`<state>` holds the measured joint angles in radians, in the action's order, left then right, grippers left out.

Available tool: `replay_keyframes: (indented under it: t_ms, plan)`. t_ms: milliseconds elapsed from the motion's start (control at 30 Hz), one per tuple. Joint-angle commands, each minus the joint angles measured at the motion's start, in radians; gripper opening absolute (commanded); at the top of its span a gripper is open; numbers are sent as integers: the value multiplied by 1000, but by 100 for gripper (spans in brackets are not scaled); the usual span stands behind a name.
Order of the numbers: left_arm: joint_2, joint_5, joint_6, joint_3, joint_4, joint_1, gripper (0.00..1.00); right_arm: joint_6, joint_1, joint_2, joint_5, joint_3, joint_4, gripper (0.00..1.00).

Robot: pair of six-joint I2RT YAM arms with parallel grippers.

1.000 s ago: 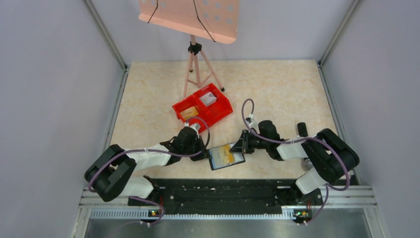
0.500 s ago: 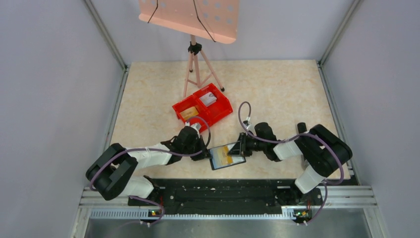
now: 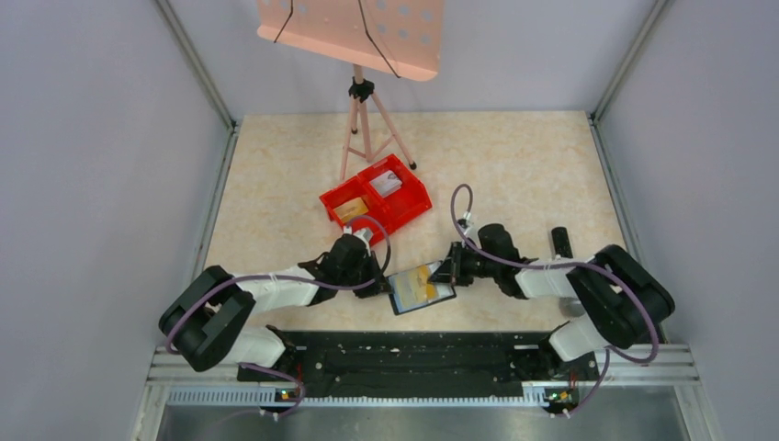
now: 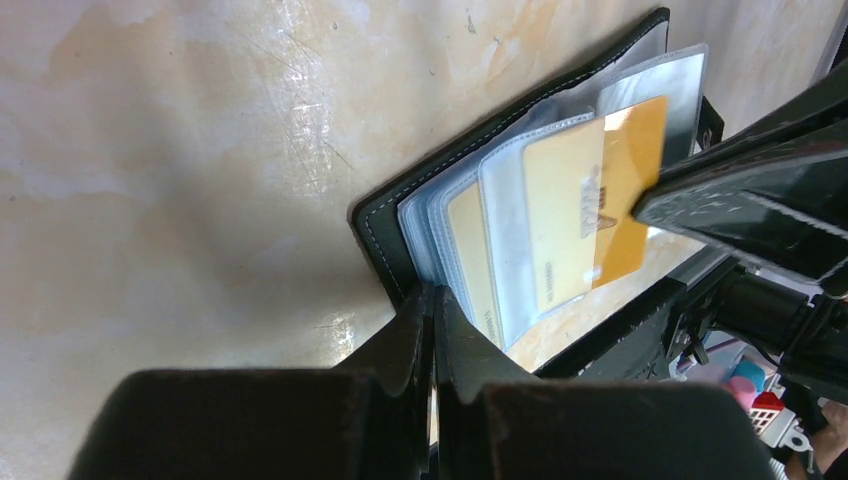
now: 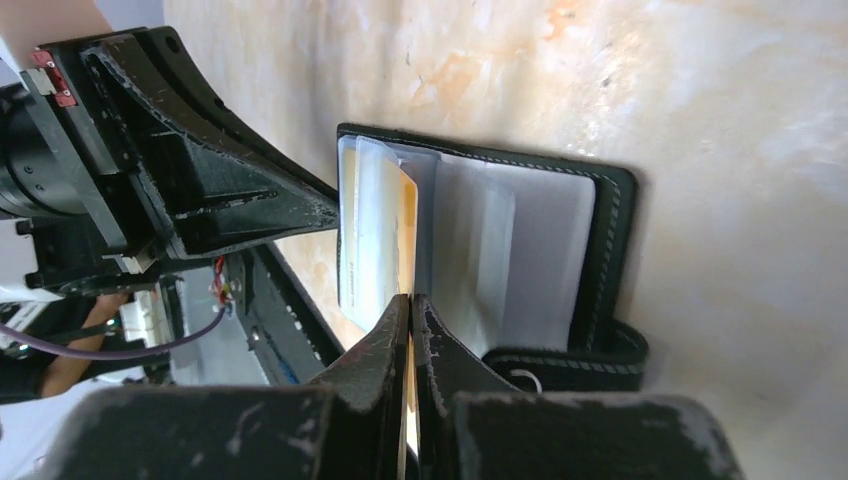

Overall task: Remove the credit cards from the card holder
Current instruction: Remove the credit card from the card holder.

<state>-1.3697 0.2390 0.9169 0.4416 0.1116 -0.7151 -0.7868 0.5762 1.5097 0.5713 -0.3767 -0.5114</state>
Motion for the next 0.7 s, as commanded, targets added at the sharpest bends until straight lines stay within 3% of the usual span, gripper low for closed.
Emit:
replay_keyframes:
  t_ms: [0, 100, 233, 267, 500, 667]
  plan:
    - [8, -33, -27, 0, -39, -6, 5, 110, -41, -127, -79, -42, 167, 0]
    - [34, -8, -28, 21, -56, -6, 17, 158, -48, -194, -106, -59, 262, 0]
    - [99, 0, -39, 75, -123, -6, 55, 197, -52, -263, -110, -83, 345, 0]
    - [117, -1, -47, 92, -155, -6, 60, 205, -52, -272, -114, -90, 365, 0]
    - [195, -10, -160, 248, -339, -6, 63, 255, -54, -339, -141, -134, 465, 0]
    - [194, 25, -245, 368, -429, -5, 61, 314, -55, -356, 71, -148, 417, 0]
